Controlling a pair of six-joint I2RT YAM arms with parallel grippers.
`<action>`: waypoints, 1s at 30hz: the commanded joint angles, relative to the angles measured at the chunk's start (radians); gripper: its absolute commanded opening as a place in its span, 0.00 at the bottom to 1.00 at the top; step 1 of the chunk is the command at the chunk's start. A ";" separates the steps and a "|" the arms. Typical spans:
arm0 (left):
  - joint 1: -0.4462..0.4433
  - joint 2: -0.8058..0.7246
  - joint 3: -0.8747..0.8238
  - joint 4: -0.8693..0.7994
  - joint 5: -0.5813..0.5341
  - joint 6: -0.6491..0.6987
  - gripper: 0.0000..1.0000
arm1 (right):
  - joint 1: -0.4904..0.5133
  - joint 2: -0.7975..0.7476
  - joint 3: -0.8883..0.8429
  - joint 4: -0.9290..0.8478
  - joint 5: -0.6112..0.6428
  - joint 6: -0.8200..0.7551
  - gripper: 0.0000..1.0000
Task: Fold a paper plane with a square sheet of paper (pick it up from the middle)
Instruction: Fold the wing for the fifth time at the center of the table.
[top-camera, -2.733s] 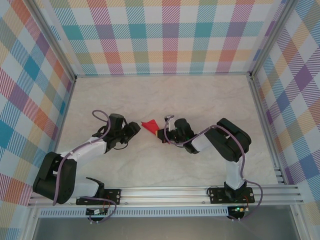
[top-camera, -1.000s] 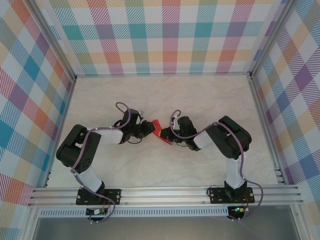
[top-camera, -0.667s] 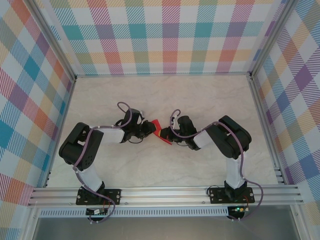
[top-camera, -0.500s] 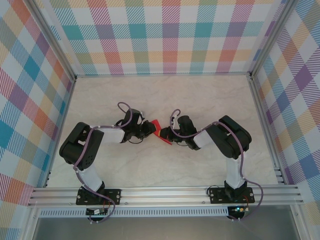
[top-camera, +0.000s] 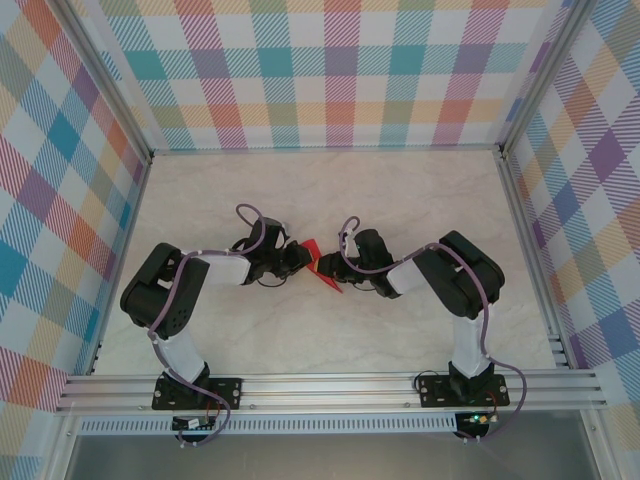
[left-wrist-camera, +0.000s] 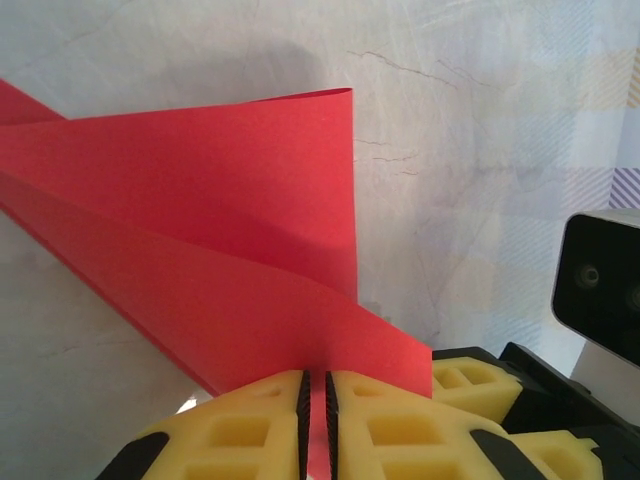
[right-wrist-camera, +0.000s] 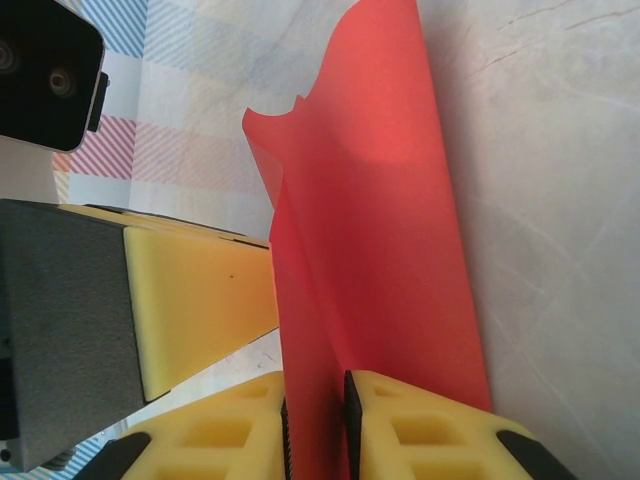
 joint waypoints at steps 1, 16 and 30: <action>-0.006 0.020 0.023 -0.028 -0.015 0.019 0.15 | -0.008 -0.014 0.001 -0.099 -0.009 -0.028 0.22; -0.007 0.043 0.040 -0.041 -0.005 0.025 0.14 | -0.010 -0.069 0.008 -0.208 0.007 -0.060 0.23; -0.006 -0.006 0.023 0.007 0.017 0.033 0.19 | -0.011 -0.061 -0.031 -0.186 0.089 -0.001 0.09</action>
